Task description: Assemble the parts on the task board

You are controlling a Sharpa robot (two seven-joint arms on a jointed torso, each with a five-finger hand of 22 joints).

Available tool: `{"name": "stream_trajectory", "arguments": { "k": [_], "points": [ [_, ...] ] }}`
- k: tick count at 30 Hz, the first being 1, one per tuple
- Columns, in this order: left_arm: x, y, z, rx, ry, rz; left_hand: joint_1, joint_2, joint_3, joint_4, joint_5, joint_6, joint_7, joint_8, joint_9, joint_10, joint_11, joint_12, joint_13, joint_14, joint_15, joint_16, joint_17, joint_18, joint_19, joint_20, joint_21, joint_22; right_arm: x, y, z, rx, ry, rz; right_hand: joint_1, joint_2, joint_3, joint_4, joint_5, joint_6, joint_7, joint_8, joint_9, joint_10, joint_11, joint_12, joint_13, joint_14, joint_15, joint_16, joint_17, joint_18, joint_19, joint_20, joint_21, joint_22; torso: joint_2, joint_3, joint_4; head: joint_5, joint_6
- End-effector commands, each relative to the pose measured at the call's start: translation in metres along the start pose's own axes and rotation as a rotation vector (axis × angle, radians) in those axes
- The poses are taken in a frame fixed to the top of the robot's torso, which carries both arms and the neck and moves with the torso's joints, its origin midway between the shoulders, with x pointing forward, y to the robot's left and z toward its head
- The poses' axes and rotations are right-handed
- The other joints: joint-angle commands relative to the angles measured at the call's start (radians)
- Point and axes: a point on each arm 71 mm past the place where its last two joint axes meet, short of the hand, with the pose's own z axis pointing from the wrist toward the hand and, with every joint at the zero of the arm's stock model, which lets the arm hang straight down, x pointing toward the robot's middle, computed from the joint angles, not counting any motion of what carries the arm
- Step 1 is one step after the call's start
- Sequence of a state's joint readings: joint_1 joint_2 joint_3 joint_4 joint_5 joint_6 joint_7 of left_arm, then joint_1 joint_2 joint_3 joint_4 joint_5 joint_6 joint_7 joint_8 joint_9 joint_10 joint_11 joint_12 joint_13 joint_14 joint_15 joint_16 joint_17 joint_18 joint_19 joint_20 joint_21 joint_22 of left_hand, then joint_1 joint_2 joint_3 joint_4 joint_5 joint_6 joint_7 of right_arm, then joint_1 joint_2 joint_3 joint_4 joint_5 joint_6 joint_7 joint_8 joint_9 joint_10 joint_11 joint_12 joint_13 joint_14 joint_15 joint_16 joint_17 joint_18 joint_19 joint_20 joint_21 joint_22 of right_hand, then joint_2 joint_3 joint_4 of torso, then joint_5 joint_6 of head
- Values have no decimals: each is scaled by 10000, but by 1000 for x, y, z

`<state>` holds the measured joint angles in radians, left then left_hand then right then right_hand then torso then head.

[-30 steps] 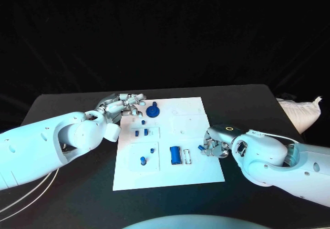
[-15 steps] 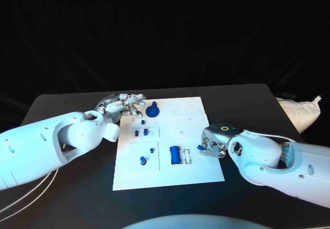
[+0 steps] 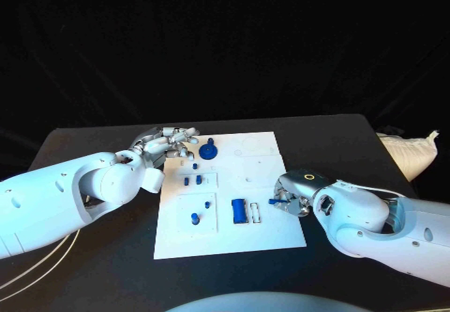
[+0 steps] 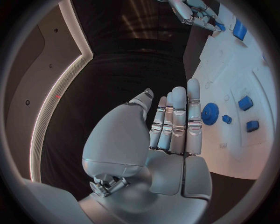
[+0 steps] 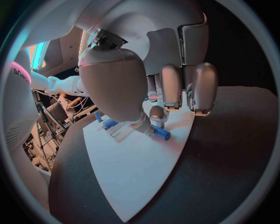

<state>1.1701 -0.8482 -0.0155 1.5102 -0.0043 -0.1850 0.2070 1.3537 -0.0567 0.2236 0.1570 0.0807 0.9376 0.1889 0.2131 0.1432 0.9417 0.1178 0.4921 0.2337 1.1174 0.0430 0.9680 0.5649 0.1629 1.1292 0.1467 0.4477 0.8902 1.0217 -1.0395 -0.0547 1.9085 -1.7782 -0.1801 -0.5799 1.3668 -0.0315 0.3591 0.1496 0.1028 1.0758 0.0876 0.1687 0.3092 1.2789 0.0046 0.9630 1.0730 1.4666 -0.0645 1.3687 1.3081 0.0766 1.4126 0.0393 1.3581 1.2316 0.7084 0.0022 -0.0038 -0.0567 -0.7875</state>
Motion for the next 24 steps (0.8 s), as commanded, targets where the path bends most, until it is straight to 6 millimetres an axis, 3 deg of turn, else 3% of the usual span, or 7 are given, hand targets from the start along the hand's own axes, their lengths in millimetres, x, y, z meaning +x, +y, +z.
{"name": "stream_trajectory", "arguments": {
  "k": [1, 8, 15, 24],
  "points": [
    [3, -1, 0, 62, 228, -15, 106, 20, -47, -6, 43, -101, 1, 41, -17, -86, 5, 68, 2, -53, -3, 53, -13, 188, 64, -16, -68, -14, 6, -4, -4, 459, 150, 2054, -42, 23, 336, -97, -13, 29, -43, 72, 86, 107, -16, -91, -35, 585, -21, 16, 220, -35, 64, 8, 55, 14, -8, -9, 1, -12, -3],
    [3, -1, 0, 65, 229, -15, 114, 21, -52, -9, 44, -106, 0, 44, -18, -95, 5, 70, 1, -56, -2, 54, -14, 188, 65, -16, -71, -16, -1, -3, -6, 487, 62, 3608, -636, -252, 343, 78, -270, -24, 13, 16, 94, 47, 32, -248, -162, 547, 21, -126, 78, -35, 68, 44, 57, 22, -2, -3, 6, 4, 5],
    [3, -1, 0, 67, 221, -13, 130, 27, -52, -15, 47, -112, -1, 48, -19, -104, 5, 73, -1, -58, -2, 55, -16, 188, 65, -15, -74, -18, -4, 3, -8, 425, 250, 4366, -957, -382, 299, 137, -86, 31, 3, 22, 119, 126, 26, -125, -73, 569, 18, -75, 145, -45, 100, 48, 97, 83, -3, -6, 1, 17, 6],
    [3, -1, 0, 66, 240, -17, 147, 34, -52, -22, 49, -116, -2, 53, -19, -111, 4, 76, -2, -60, -3, 56, -18, 189, 66, -15, -77, -21, -1, 10, -5, 173, 651, 4085, -1880, -777, -459, 539, 952, 167, -18, 42, 173, 264, 18, 114, 108, 602, 14, 14, 256, -72, 165, 45, 189, 221, -2, -13, 8, -5, -4]
  ]
}}
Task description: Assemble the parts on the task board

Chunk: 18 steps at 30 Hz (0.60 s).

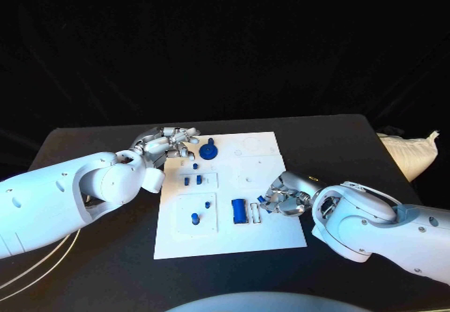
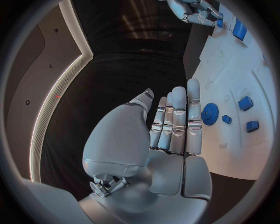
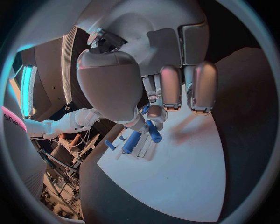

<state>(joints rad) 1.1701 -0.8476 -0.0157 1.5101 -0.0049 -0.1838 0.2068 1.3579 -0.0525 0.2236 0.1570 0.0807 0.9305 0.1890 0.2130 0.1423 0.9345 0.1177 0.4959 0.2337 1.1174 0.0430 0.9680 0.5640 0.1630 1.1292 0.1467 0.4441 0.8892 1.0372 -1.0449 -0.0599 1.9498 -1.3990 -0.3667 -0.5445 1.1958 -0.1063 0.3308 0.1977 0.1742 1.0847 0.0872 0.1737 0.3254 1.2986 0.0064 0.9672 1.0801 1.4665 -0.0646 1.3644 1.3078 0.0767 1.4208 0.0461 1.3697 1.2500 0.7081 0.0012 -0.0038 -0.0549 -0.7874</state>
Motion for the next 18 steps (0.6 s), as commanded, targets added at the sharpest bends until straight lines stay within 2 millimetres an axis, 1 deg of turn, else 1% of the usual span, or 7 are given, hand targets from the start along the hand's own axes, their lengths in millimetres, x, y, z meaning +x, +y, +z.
{"name": "stream_trajectory", "arguments": {
  "k": [1, 4, 8, 13, 18],
  "points": [
    [3, -1, 0, 69, 221, -18, 105, -8, -52, -22, 49, -45, -3, 54, -11, -40, 5, 37, -2, -60, -3, 56, -9, 189, 66, -15, -41, -12, 4, 2, 2, -57, 423, -114, -224, -38, -268, 86, 336, 90, -18, -6, 16, 77, -4, 93, 54, 605, 11, 64, 270, -76, 91, -25, 84, 55, 1, -4, 8, -23, -5],
    [3, -1, 0, 67, 229, -20, 105, -8, -52, -22, 49, -45, -3, 54, -11, -40, 5, 37, -2, -60, -3, 56, -9, 189, 66, -15, -41, -12, 7, 4, 5, -62, 618, -392, -278, -36, -422, 116, 415, 120, -30, 2, 31, 100, -12, 142, 96, 608, 2, 76, 285, -82, 104, -29, 106, 89, 5, -1, 2, -44, 4],
    [4, -1, 1, 63, 246, -18, 123, 4, -51, -28, 51, -49, -3, 60, -12, -47, 4, 42, -3, -62, -3, 58, -11, 189, 67, -15, -44, -14, 9, 6, 7, -6, 728, -617, -315, -14, -533, 147, 439, 160, -47, 19, 47, 128, -23, 196, 140, 613, -6, 91, 303, -88, 118, -33, 126, 121, 5, 14, 0, -18, 0],
    [4, -1, 1, 62, 252, -12, 123, 4, -51, -28, 51, -49, -3, 60, -12, -47, 4, 42, -3, -62, -3, 58, -11, 189, 67, -15, -44, -14, 11, 7, 9, 46, 789, -792, -321, 26, -608, 163, 481, 204, -68, 41, 65, 172, -39, 278, 205, 619, -17, 114, 329, -96, 136, -38, 152, 160, 0, -2, -2, -35, -19],
    [4, -1, 1, 60, 265, -12, 123, 4, -51, -28, 51, -49, -3, 60, -12, -47, 4, 42, -3, -62, -3, 58, -11, 189, 67, -15, -44, -14, 12, 8, 10, 77, 795, -939, -302, 47, -637, 157, 511, 220, -80, 49, 74, 181, -50, 291, 217, 620, -24, 115, 331, -96, 137, -42, 154, 163, 4, 4, -3, -27, -25]
  ]
}}
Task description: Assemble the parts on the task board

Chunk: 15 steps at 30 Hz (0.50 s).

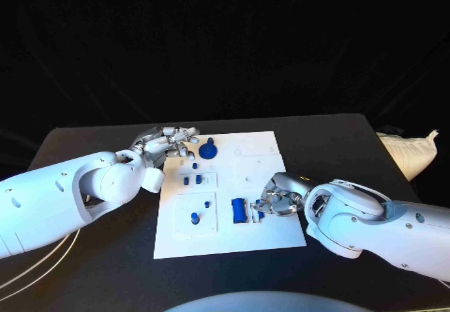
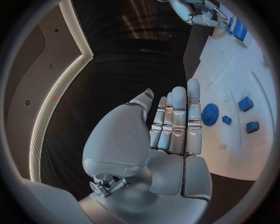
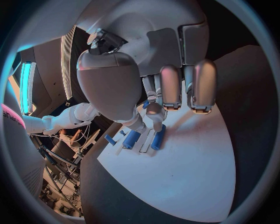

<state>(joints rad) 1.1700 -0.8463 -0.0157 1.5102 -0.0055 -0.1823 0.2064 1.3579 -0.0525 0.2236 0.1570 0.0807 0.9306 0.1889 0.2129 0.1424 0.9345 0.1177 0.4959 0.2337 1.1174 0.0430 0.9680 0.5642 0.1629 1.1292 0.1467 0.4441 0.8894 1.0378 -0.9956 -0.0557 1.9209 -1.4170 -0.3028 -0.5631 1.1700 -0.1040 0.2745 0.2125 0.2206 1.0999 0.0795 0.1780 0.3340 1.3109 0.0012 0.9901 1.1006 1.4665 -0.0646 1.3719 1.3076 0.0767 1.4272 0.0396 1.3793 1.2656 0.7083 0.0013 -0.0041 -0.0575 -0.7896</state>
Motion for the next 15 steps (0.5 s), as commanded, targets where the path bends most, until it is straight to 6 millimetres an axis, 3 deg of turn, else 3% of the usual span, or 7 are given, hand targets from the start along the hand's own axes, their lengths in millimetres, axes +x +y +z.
{"name": "stream_trajectory", "arguments": {
  "k": [1, 15],
  "points": [
    [3, -1, 0, 62, 236, -11, 123, 4, -51, -28, 51, -49, -2, 61, -13, -47, 4, 42, -3, -63, -3, 58, -12, 190, 67, -16, -44, -15, 6, -1, 0, 160, 290, -524, -39, 27, -79, 6, 53, 69, -5, 7, -11, 57, 1, 58, 9, 619, -25, 36, 329, -94, 70, 22, 54, 1, 2, 5, 2, 7, -7],
    [1, -1, 0, 57, 197, 1, 145, 14, -52, -36, 52, -53, -2, 69, -13, -55, 4, 49, -5, -65, -3, 61, -15, 190, 69, -16, -48, -19, -3, -4, -7, -77, -632, -823, 43, 5, -203, -50, 131, 86, -23, 18, 13, 101, -17, 151, 90, 623, -43, 49, 345, -100, 82, 6, 74, 32, -3, 14, -3, 21, -8]
  ]
}}
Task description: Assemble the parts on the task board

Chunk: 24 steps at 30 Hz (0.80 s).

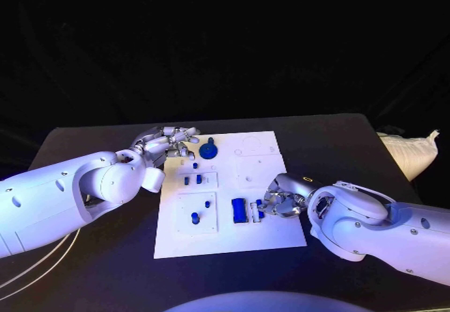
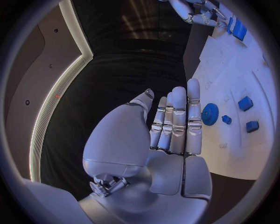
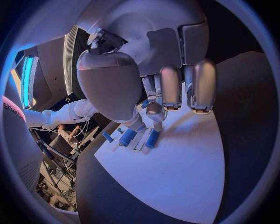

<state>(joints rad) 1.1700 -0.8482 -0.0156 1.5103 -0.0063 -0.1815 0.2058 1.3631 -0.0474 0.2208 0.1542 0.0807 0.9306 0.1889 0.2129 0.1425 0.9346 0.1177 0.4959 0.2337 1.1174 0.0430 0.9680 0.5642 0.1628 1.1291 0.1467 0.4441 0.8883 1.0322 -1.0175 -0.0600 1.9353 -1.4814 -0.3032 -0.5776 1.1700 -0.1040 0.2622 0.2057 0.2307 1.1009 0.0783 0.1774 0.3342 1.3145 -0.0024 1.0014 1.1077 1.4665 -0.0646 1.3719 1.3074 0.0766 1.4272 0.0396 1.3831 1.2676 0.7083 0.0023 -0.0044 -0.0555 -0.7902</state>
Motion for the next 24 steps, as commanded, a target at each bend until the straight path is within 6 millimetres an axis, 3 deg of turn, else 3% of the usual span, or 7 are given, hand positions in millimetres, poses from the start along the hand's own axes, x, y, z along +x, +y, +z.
{"name": "stream_trajectory", "arguments": {
  "k": [1, 16, 24],
  "points": [
    [2, -1, 0, 61, 202, -7, 93, -37, -24, -7, 52, -54, -2, 69, -14, -55, 4, 49, -5, -65, -3, 61, -15, 191, 69, -15, -48, -8, -3, 0, -2, -129, -409, -325, 63, -14, -116, 0, 16, 80, -14, 26, 18, 72, 16, 55, 33, 623, -46, 51, 348, -99, 83, 3, 38, 13, -2, 7, -4, -3, 2],
    [2, -1, 0, 52, 214, -7, 93, -37, -24, -7, 52, -54, -2, 69, -14, -55, 4, 49, -5, -65, -3, 61, -15, 191, 69, -15, -48, -8, -1, -4, 3, 80, -111, -754, 592, 83, -382, -363, -486, 111, -55, 66, 105, 120, -24, 180, 159, 638, -80, 111, 420, -117, 115, -28, 96, 106, -2, -16, 9, -16, -18],
    [3, -1, 0, 50, 220, -7, 93, -37, -24, -7, 52, -54, -2, 69, -14, -55, 4, 49, -5, -65, -3, 61, -15, 191, 69, -15, -48, -8, 6, -3, 9, 102, 117, -893, 778, 156, -403, -499, -530, 98, -60, 66, 124, 106, -30, 169, 161, 635, -85, 107, 418, -115, 107, -33, 90, 99, -4, -5, 9, 10, -39]
  ]
}}
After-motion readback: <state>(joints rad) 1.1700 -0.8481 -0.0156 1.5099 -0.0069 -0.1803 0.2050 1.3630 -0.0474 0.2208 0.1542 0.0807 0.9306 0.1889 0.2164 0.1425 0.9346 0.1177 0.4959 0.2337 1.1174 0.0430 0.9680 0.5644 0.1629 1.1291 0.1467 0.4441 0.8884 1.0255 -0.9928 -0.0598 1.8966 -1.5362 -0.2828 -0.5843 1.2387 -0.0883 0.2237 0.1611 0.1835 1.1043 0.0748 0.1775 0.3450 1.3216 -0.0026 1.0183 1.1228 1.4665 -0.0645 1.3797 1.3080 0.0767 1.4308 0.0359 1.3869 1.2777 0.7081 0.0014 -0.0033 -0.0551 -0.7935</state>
